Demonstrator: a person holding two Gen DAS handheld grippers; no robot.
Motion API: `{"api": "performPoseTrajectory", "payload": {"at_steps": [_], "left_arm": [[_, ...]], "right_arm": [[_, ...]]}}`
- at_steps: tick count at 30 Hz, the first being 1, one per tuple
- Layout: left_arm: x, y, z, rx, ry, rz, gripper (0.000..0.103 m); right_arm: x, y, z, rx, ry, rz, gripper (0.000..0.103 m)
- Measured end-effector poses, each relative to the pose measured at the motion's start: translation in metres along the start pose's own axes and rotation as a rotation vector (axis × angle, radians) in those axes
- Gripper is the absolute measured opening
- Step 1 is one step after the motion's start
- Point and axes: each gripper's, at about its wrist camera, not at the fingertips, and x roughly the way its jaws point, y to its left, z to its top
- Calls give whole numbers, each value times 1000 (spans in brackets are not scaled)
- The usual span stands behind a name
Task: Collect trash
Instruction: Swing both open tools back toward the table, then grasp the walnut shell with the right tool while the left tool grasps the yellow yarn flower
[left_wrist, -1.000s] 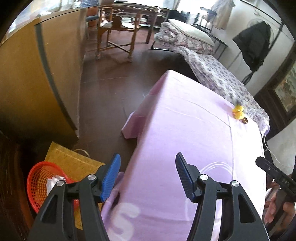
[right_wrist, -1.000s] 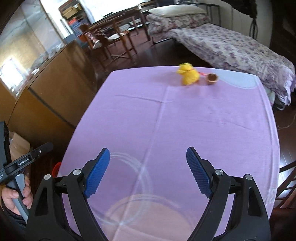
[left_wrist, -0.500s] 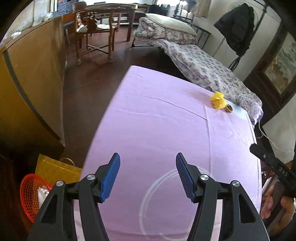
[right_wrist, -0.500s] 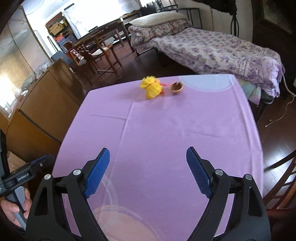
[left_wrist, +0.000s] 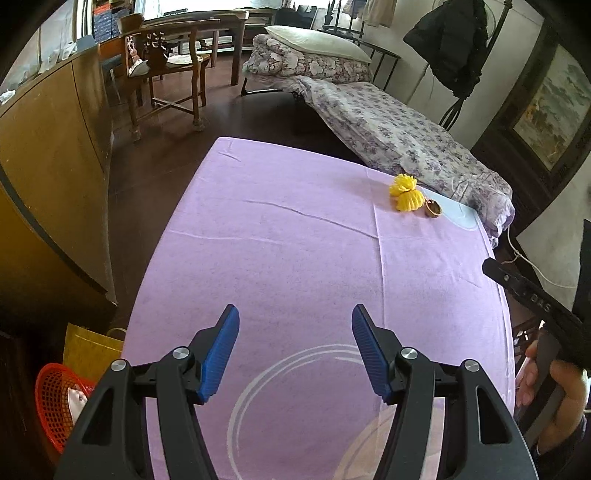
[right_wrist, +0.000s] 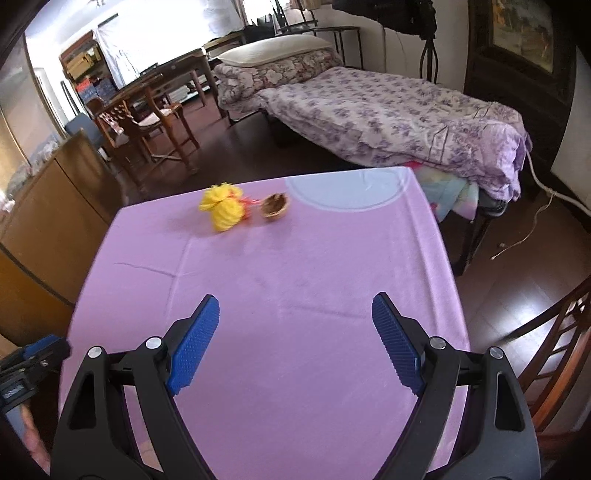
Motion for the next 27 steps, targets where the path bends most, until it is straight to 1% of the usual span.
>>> {"api": "performPoseTrajectory", "payload": {"at_steps": [3,6,8,15,20,22,27], "left_arm": [[4,-1,0,2,7,8,63],[10,-3,2,6,18,19,63],[13,-5,4,8,22,23,63],[25,-16,10,30,35,27,63],[35,-24,16,42,43,28,63],[39,-26,18,43,46,26,63],[46,-26,16,47,56,27,64]], "right_arm": [[8,-2,5,-30,1,-28,82],[15,-6,9,-41,3,-30,81],[18,-6,11,-47,3,-31,78],[32,-8,20,-70,4,-35,77],[45,-5,29,-102,4,-53,73],[51,-2,34,-119,3,-52,70],[67,12,44,-170,8,-47,67]]}}
